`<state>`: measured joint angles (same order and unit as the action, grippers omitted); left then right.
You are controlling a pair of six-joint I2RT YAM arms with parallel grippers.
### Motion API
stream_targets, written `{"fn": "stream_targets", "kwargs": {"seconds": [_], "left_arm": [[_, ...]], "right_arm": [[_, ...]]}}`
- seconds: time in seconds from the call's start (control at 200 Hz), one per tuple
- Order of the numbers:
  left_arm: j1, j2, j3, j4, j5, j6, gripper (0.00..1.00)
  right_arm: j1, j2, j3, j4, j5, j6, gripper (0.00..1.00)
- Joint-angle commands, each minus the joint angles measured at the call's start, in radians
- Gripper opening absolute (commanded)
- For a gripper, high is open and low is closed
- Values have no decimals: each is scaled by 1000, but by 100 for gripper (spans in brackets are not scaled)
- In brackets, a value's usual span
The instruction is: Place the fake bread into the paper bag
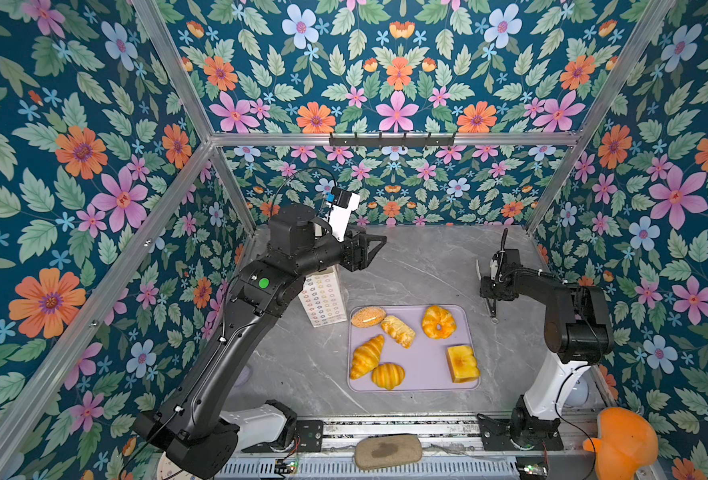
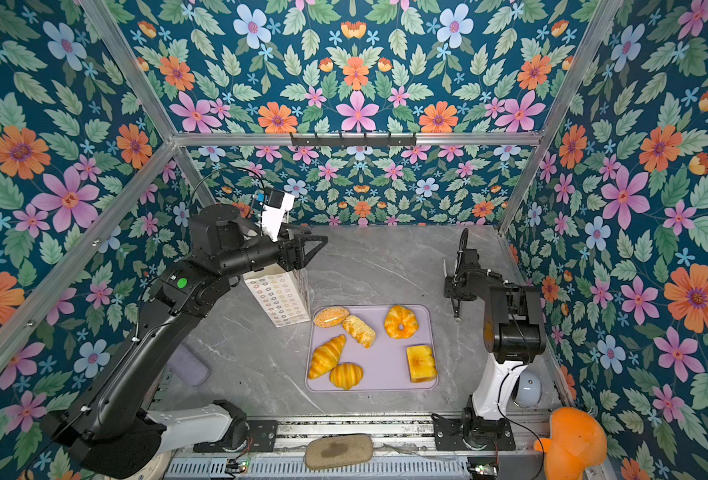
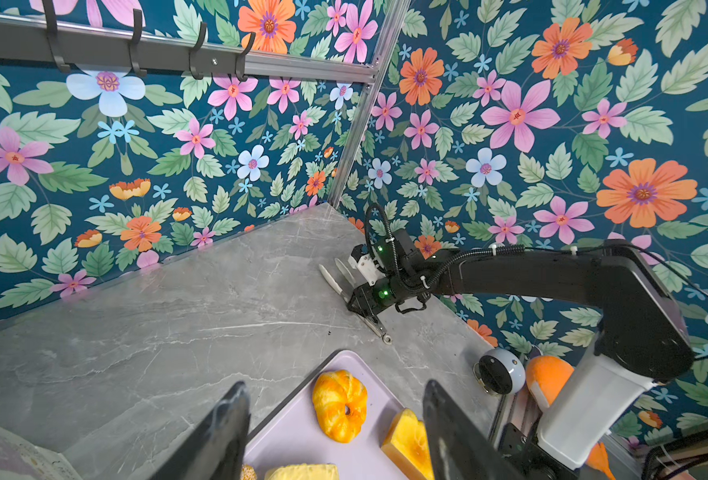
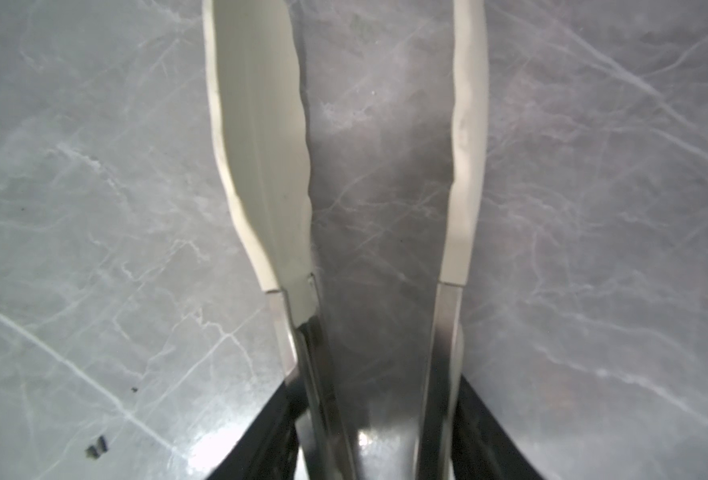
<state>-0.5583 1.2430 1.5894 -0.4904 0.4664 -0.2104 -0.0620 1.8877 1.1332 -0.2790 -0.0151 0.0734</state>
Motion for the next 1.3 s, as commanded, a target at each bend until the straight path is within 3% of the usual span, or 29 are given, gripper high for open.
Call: {"fn": "stream_targets", "kwargs": {"seconds": [0.0, 0.845, 1.105, 1.295], "left_arm": [[0, -6, 0, 35, 15, -7, 66], [0, 1, -17, 67, 49, -18, 67], [-1, 9, -23, 77, 50, -26, 67], [-3, 26, -30, 88, 54, -10, 67]], "right_arm": [[5, 17, -11, -169, -80, 14, 53], [4, -94, -47, -163, -183, 6, 27], [4, -144, -40, -188, -233, 14, 25], [4, -288, -34, -227, -336, 26, 25]]}}
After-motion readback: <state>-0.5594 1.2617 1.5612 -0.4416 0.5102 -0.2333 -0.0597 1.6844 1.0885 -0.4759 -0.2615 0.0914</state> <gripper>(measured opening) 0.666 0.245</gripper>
